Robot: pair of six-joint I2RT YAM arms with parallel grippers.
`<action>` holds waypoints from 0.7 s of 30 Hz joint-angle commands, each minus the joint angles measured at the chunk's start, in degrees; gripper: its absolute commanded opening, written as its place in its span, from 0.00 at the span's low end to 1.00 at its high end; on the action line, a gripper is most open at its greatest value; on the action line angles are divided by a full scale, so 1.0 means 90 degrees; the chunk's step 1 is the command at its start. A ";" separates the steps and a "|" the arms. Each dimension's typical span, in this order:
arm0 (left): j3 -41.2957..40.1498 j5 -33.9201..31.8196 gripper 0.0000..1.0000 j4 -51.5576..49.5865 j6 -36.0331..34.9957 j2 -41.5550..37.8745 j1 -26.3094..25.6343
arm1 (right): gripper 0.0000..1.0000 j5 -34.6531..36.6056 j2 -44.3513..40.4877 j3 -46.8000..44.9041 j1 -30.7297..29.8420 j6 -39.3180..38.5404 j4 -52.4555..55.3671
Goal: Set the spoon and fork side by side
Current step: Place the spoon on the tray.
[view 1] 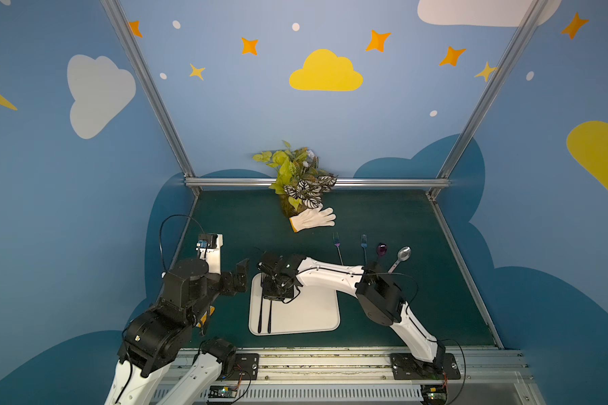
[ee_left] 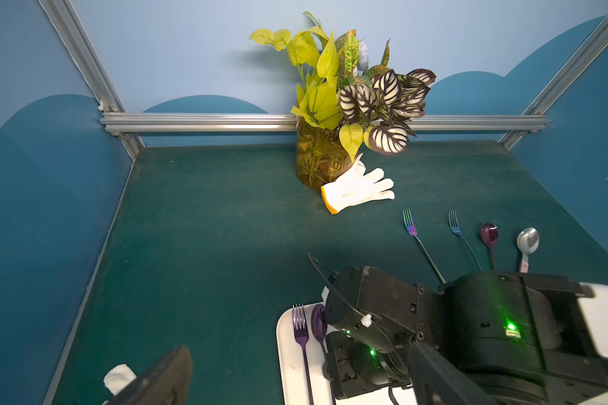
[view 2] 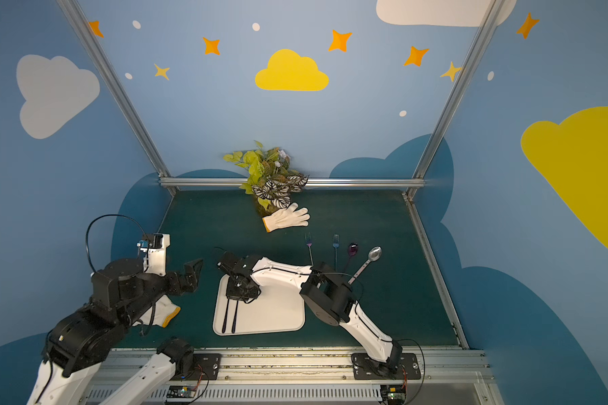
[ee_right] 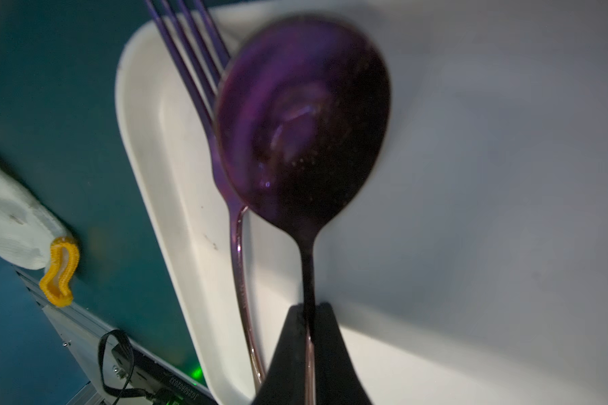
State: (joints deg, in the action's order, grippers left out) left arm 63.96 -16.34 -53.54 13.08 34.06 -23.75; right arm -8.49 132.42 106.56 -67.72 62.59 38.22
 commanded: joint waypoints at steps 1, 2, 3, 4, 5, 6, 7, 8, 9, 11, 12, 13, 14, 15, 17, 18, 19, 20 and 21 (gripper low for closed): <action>-0.0076 -0.0039 1.00 0.0021 -0.0005 -0.0024 -0.0006 | 0.00 0.0093 0.0062 -0.0034 -0.0004 0.0038 0.0468; -0.0084 -0.0038 1.00 0.0030 -0.0016 -0.0024 -0.0009 | 0.01 0.0108 0.0062 -0.0034 -0.0003 0.0047 0.0486; -0.0082 -0.0040 1.00 0.0038 -0.0010 -0.0020 -0.0012 | 0.02 0.0113 0.0053 -0.0034 -0.0004 0.0050 0.0503; -0.0085 -0.0035 1.00 0.0046 -0.0022 -0.0018 -0.0003 | 0.03 0.0122 0.0045 -0.0034 -0.0004 0.0064 0.0517; -0.0077 -0.0029 1.00 0.0050 -0.0022 -0.0010 -0.0010 | 0.03 0.0136 0.0043 -0.0034 -0.0004 0.0064 0.0519; -0.0076 -0.0030 1.00 0.0060 -0.0031 -0.0006 -0.0004 | 0.04 0.0141 0.0043 -0.0034 -0.0002 0.0067 0.0519; -0.0076 -0.0030 1.00 0.0060 -0.0035 -0.0007 -0.0005 | 0.04 0.0134 0.0047 -0.0034 0.0002 0.0067 0.0519; -0.0076 -0.0030 1.00 0.0067 -0.0042 0.0000 -0.0006 | 0.05 0.0133 0.0054 -0.0025 -0.0002 0.0060 0.0519; -0.0081 -0.0030 1.00 0.0070 -0.0051 0.0006 -0.0011 | 0.06 0.0126 0.0060 -0.0016 -0.0004 0.0060 0.0519; -0.0074 -0.0030 1.00 0.0070 -0.0063 0.0009 -0.0006 | 0.06 0.0114 0.0085 0.0019 -0.0004 0.0050 0.0519; -0.0067 -0.0030 1.00 0.0070 -0.0074 0.0012 -0.0002 | 0.07 0.0113 0.0094 0.0036 -0.0001 0.0057 0.0517; -0.0075 -0.0025 1.00 0.0078 -0.0077 0.0014 -0.0013 | 0.07 0.0118 0.0092 0.0043 -0.0003 0.0050 0.0519; -0.0068 -0.0030 1.00 0.0079 -0.0085 0.0014 -0.0009 | 0.07 0.0114 0.0100 0.0058 0.0001 0.0048 0.0519; -0.0066 -0.0029 1.00 0.0080 -0.0091 0.0015 -0.0003 | 0.08 0.0113 0.0099 0.0068 -0.0004 0.0048 0.0517; -0.0066 -0.0029 1.00 0.0080 -0.0104 0.0017 -0.0006 | 0.09 0.0113 0.0110 0.0081 -0.0004 0.0032 0.0519; -0.0070 -0.0039 1.00 0.0084 -0.0106 0.0014 -0.0005 | 0.10 0.0109 0.0116 0.0088 -0.0004 0.0037 0.0514; -0.0067 -0.0040 1.00 0.0089 -0.0106 0.0020 -0.0015 | 0.10 0.0104 0.0120 0.0093 -0.0002 0.0038 0.0519; -0.0066 -0.0047 1.00 0.0100 -0.0113 0.0022 -0.0009 | 0.11 0.0095 0.0125 0.0098 0.0001 0.0029 0.0519; -0.0066 -0.0048 1.00 0.0099 -0.0123 0.0023 -0.0007 | 0.11 0.0094 0.0130 0.0102 -0.0004 0.0028 0.0518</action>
State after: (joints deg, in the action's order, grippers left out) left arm 63.40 -16.38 -53.52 12.88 34.11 -23.75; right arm -8.14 132.40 106.74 -67.72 62.78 39.13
